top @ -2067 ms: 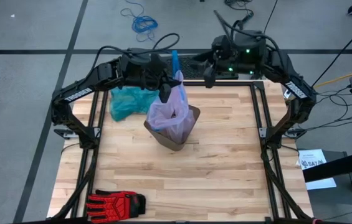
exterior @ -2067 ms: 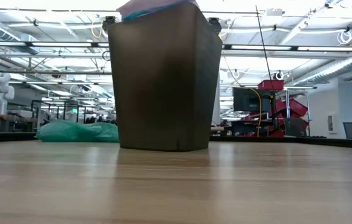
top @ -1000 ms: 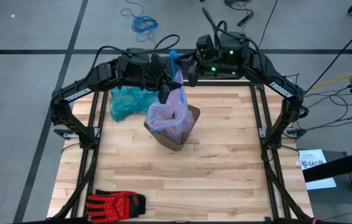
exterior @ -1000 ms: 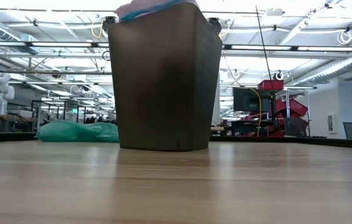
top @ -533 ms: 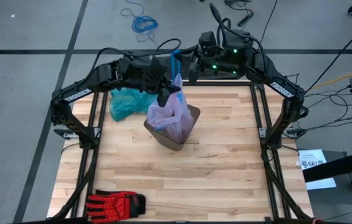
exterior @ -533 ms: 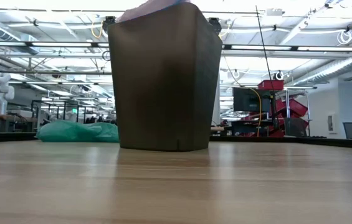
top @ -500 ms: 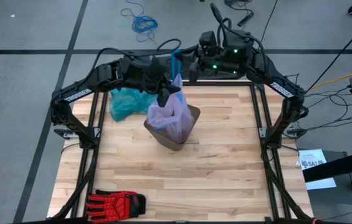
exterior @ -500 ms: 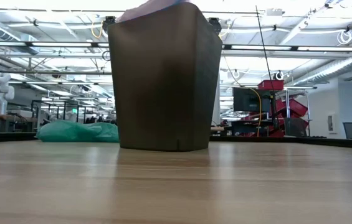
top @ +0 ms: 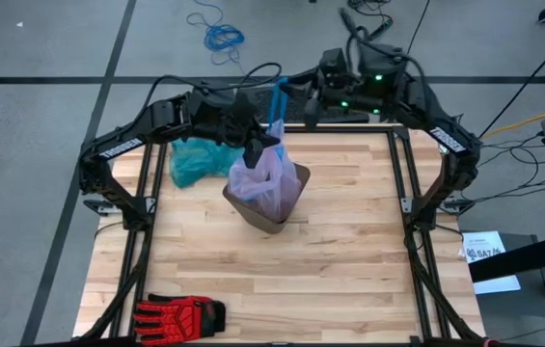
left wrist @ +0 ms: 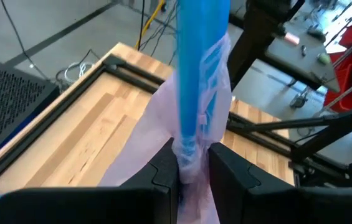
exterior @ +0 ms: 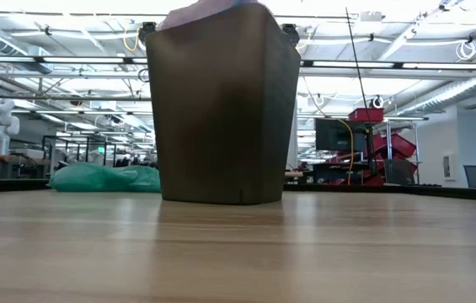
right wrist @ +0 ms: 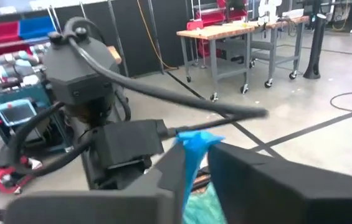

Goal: Place trash/remove bag and relplace
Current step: Remove the pink trash bag from the black trash bin

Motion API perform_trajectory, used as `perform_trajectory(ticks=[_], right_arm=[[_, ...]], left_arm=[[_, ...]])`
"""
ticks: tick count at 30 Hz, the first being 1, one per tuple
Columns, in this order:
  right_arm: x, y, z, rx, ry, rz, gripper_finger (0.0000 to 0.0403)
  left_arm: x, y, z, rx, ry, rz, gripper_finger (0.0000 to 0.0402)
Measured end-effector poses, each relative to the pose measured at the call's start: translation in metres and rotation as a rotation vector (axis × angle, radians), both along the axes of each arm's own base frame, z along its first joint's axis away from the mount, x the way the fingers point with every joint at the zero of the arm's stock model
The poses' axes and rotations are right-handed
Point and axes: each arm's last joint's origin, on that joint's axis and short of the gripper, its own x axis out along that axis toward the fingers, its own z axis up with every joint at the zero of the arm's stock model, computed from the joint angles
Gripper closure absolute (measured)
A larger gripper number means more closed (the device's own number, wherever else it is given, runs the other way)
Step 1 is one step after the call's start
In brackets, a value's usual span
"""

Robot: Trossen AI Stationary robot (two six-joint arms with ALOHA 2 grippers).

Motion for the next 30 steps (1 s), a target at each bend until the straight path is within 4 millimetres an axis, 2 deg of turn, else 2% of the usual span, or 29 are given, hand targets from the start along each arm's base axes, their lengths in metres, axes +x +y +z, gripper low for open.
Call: perform_trajectory(ticks=[6,10,14,18,21,24,27,30], right_arm=[[-0.024,0.006,0.010,0.078,-0.034,-0.007,0.0231],[-0.027,0.007,0.003,0.169,0.026,-0.019,0.0164],[-0.013,0.005,-0.009,0.226,0.082,0.016,0.0126],[0.005,0.002,-0.015,0.261,0.073,0.099,0.0119],[0.017,-0.001,-0.024,0.292,0.090,0.099,0.0128],[0.028,-0.006,-0.030,0.319,0.091,0.088,0.0165],[0.034,-0.007,-0.028,0.303,0.048,0.095,0.0244],[0.035,-0.007,-0.025,0.256,0.024,0.107,0.0357]], left_arm=[[-0.006,-0.002,0.006,0.009,-0.032,0.000,0.0329],[-0.005,-0.001,0.005,0.007,-0.026,0.000,0.0329],[-0.005,-0.001,0.006,0.008,-0.030,0.000,0.0329],[-0.005,-0.001,0.006,0.008,-0.033,-0.002,0.0329],[-0.005,-0.001,0.006,0.008,-0.035,-0.004,0.0329],[-0.005,-0.001,0.006,0.008,-0.034,-0.004,0.0329],[-0.005,-0.001,0.006,0.007,-0.035,-0.005,0.0329],[-0.005,-0.002,0.006,0.001,-0.034,-0.018,0.0329]])
